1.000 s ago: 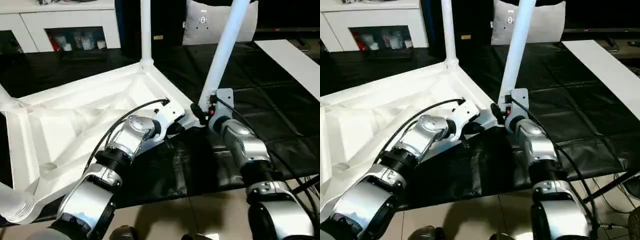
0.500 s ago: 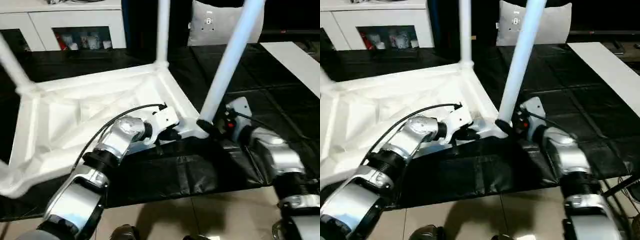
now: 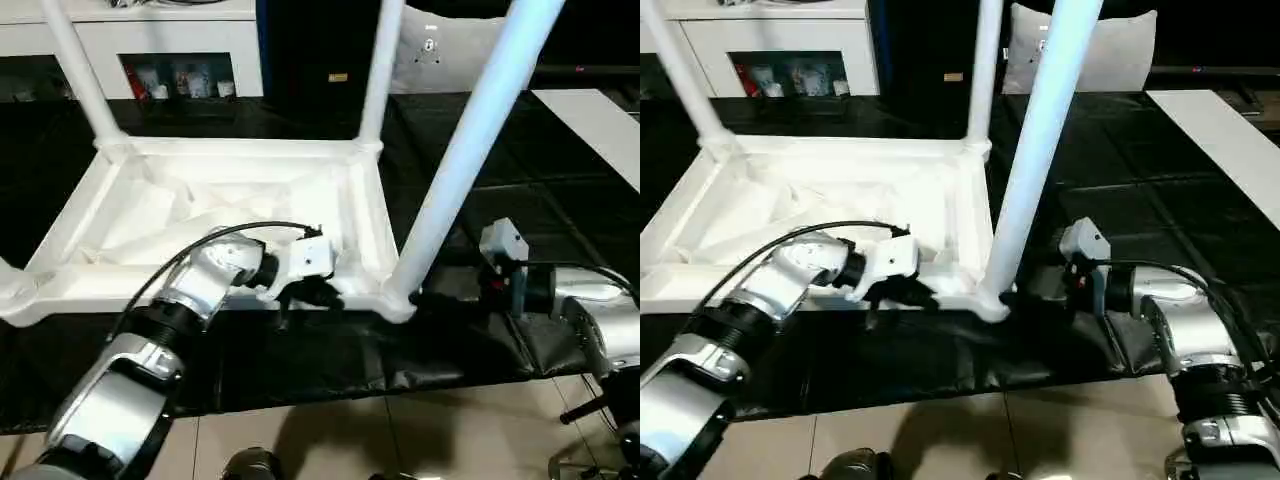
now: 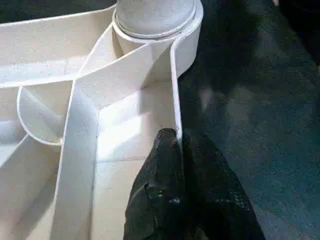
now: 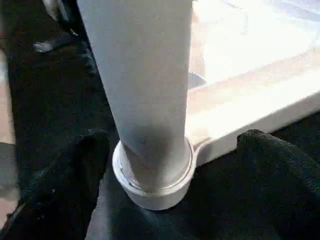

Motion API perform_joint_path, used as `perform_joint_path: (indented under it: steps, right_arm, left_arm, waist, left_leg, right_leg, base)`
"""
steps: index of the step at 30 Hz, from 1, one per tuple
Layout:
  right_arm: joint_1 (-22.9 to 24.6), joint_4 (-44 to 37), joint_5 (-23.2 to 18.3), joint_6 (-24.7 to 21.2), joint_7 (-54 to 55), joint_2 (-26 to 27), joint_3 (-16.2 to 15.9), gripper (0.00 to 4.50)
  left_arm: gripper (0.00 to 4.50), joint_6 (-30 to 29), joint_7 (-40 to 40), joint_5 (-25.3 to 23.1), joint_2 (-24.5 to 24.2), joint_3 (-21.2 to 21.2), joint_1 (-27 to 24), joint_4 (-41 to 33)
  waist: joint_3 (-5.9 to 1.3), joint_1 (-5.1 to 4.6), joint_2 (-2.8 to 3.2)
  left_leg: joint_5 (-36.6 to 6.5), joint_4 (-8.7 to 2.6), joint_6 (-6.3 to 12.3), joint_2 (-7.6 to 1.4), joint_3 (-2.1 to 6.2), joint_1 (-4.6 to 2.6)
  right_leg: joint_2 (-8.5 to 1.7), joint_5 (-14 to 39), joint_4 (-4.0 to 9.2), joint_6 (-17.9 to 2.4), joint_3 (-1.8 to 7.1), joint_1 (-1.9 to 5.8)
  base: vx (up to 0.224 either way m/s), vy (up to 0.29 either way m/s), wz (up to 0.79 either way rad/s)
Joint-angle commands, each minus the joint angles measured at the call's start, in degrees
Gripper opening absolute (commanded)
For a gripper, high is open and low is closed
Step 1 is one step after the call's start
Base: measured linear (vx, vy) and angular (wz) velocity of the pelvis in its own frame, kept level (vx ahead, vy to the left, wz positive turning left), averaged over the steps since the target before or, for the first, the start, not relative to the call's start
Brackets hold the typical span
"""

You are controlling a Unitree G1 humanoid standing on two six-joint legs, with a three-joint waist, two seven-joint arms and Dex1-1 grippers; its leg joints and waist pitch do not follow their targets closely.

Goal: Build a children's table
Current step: Rotate leg to tighten

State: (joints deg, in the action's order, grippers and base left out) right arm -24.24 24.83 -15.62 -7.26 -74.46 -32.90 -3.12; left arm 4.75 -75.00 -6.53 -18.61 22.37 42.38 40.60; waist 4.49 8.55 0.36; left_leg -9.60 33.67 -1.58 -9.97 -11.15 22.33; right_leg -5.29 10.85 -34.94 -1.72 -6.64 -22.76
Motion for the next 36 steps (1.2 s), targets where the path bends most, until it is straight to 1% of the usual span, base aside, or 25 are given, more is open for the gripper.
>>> perform_joint_path:
  steps: [1,3,5,6,8,10,12,14,15,16,17,20,22,28,32,33,34,36]
  right_arm:
    - [0.57,-2.07,-1.24,-1.9,-2.43,-0.65,-0.73,4.07]
    - [0.67,-2.47,-1.6,-2.64,-3.24,-0.69,-1.26,3.78]
    - [0.73,-2.61,-1.94,-3.32,-4.23,-0.58,-1.89,3.75]
    - [0.78,-2.75,-2.05,-3.69,-4.73,-0.43,-2.23,3.61]
    - [0.84,-2.84,-2.03,-3.87,-5.16,-0.23,-2.65,3.37]
    - [0.89,-2.9,-1.94,-4.27,-5.73,0.09,-3.16,3.33]
    - [0.74,-2.84,-1.93,-5.02,-6.23,0.63,-3.57,3.02]
    - [0.67,-2.73,-1.89,-5.1,-6.21,0.76,-3.79,2.94]
    - [0.62,-2.69,-1.88,-5.15,-6.22,0.8,-3.9,2.79]
    - [0.53,-2.61,-1.86,-5.18,-6.22,0.86,-3.98,2.79]
    - [0.48,-2.58,-1.88,-5.22,-6.21,0.87,-4.03,2.53]
    - [0.49,-2.78,-1.99,-5.49,-6.79,0.89,-4.4,2.42]
    - [0.52,-2.92,-2.05,-5.66,-7.04,0.93,-4.46,2.15]
    - [1.04,-3.9,-2.54,-6.21,-7.25,1.26,-4.79,2.0]
    - [1.77,-4.74,-3.06,-6.67,-6.15,1.87,-4.36,1.99]
    - [2.01,-4.91,-3.04,-7.29,-4.81,2.23,-4.03,1.98]
    - [2.15,-5.02,-3.05,-8.06,-2.88,2.85,-3.49,1.98]
    - [2.04,-5.46,-2.7,-9.67,1.01,4.14,-2.83,1.98]
  left_arm:
    - [0.0,0.46,-3.61,-1.06,0.17,3.14,-1.26,-1.6]
    - [0.0,0.59,-3.88,-1.08,0.1,3.27,-1.33,-1.94]
    - [0.0,0.9,-5.02,-0.98,-0.23,3.92,-1.46,-2.47]
    - [0.0,0.91,-5.68,-0.88,-0.41,4.2,-1.56,-2.8]
    - [0.0,0.91,-6.04,-0.82,-0.51,4.35,-1.68,-3.13]
    - [0.0,0.82,-6.33,-0.82,-0.56,4.41,-1.79,-3.44]
    - [0.0,0.78,-6.34,-1.14,-0.44,4.41,-1.7,-3.46]
    - [0.0,0.73,-6.26,-1.15,-0.42,4.4,-1.71,-3.49]
    - [0.0,0.69,-6.18,-1.12,-0.43,4.4,-1.74,-3.54]
    - [0.0,0.63,-6.09,-1.07,-0.44,4.38,-1.73,-3.57]
    - [0.0,0.58,-6.07,-1.05,-0.45,4.35,-1.74,-3.63]
    - [0.0,0.5,-5.62,-1.15,-0.32,4.16,-1.82,-3.28]
    - [0.0,0.52,-5.53,-1.2,-0.3,4.13,-1.85,-3.19]
    - [0.0,0.34,-5.31,-1.24,-0.28,4.0,-1.88,-3.14]
    - [0.0,-0.82,-3.39,-0.78,0.56,2.82,-1.63,-2.67]
    - [0.0,-1.61,-1.61,-0.18,1.47,1.75,-1.4,-2.27]
    - [0.0,-2.66,0.47,0.43,2.49,0.55,-1.04,-1.82]
    - [0.0,-4.78,3.36,1.0,3.84,-0.88,-0.42,-1.22]
  waist:
    - [-4.21,-0.15,-0.34]
    - [-4.16,-0.09,-0.28]
    - [-4.12,-0.05,-0.27]
    - [-4.07,-0.06,-0.39]
    - [-4.14,0.05,-0.32]
    - [-4.13,0.08,-0.31]
    - [-4.14,0.08,-0.46]
    - [-4.18,0.12,-0.4]
    - [-4.15,0.14,-0.38]
    - [-4.11,0.14,-0.46]
    - [-4.13,0.16,-0.45]
    - [-4.12,0.2,-0.46]
    - [-4.15,0.24,-0.4]
    - [-4.2,0.29,-0.39]
    - [-4.13,0.39,-0.48]
    - [-4.32,0.43,-0.62]
    - [-4.23,0.47,-0.53]
    - [-4.0,0.47,-0.53]
  left_leg:
    - [-11.52,-3.65,5.25,-4.44,1.87,-1.26]
    - [-11.69,-3.7,5.08,-4.5,1.89,-1.31]
    - [-12.42,-3.78,4.55,-4.53,1.92,-1.37]
    - [-12.69,-3.8,4.37,-4.51,1.9,-1.39]
    - [-12.43,-3.78,4.14,-4.53,1.9,-1.42]
    - [-12.42,-3.79,4.04,-4.53,1.9,-1.41]
    - [-12.29,-3.78,4.06,-4.48,1.88,-1.36]
    - [-11.87,-3.76,4.05,-4.5,1.9,-1.37]
    - [-11.9,-3.76,4.03,-4.5,1.88,-1.37]
    - [-11.87,-3.78,3.95,-4.5,1.88,-1.37]
    - [-11.8,-3.77,3.93,-4.47,1.88,-1.36]
    - [-11.78,-3.74,3.9,-4.43,1.84,-1.39]
    - [-11.8,-3.75,3.88,-4.46,1.87,-1.42]
    - [-11.56,-3.75,3.89,-4.49,1.88,-1.41]
    - [-11.82,-3.72,3.87,-4.45,1.83,-1.41]
    - [-11.67,-3.67,3.85,-4.46,1.82,-1.47]
    - [-11.53,-3.69,3.78,-4.47,1.8,-1.46]
    - [-13.61,-3.84,2.92,-4.4,1.85,-1.71]
  right_leg:
    - [-5.22,9.67,4.39,-13.06,3.8,2.97]
    - [-5.23,10.45,4.48,-13.01,3.8,2.92]
    - [-5.26,11.74,4.61,-12.67,3.82,2.87]
    - [-5.27,12.2,4.68,-12.52,3.85,2.84]
    - [-5.32,12.26,4.66,-12.45,3.89,2.83]
    - [-5.29,11.96,4.61,-12.46,3.9,2.82]
    - [-5.29,11.95,4.59,-12.44,3.88,2.83]
    - [-5.3,11.72,4.55,-12.39,3.88,2.81]
    - [-5.3,11.79,4.56,-12.37,3.88,2.79]
    - [-5.31,11.91,4.58,-12.28,3.9,2.79]
    - [-5.31,11.95,4.55,-12.21,3.91,2.81]
    - [-5.3,12.5,4.63,-11.95,3.9,2.8]
    - [-5.29,12.56,4.64,-11.89,3.9,2.79]
    - [-5.26,11.88,4.56,-11.99,3.89,2.8]
    - [-5.33,12.25,4.66,-11.91,3.93,2.81]
    - [-5.35,12.31,4.61,-11.9,3.91,2.92]
    - [-5.3,12.63,4.62,-11.79,3.91,2.83]
    - [-5.45,17.34,5.31,-10.81,3.86,2.69]
  base:
    - [0.0,0.0,0.0]
    - [0.0,0.0,0.0]
    - [0.0,0.0,0.0]
    - [0.0,0.0,0.0]
    - [0.0,0.0,0.0]
    - [0.0,0.0,0.0]
    - [0.0,0.0,0.0]
    - [0.0,0.0,0.0]
    - [0.0,0.0,0.0]
    - [0.0,0.0,0.0]
    - [0.0,0.0,0.0]
    - [0.0,0.0,0.0]
    - [0.0,0.0,0.0]
    - [0.0,0.0,0.0]
    - [0.0,0.0,0.0]
    - [0.0,0.0,0.0]
    - [0.0,0.0,0.0]
    - [0.0,0.0,0.0]
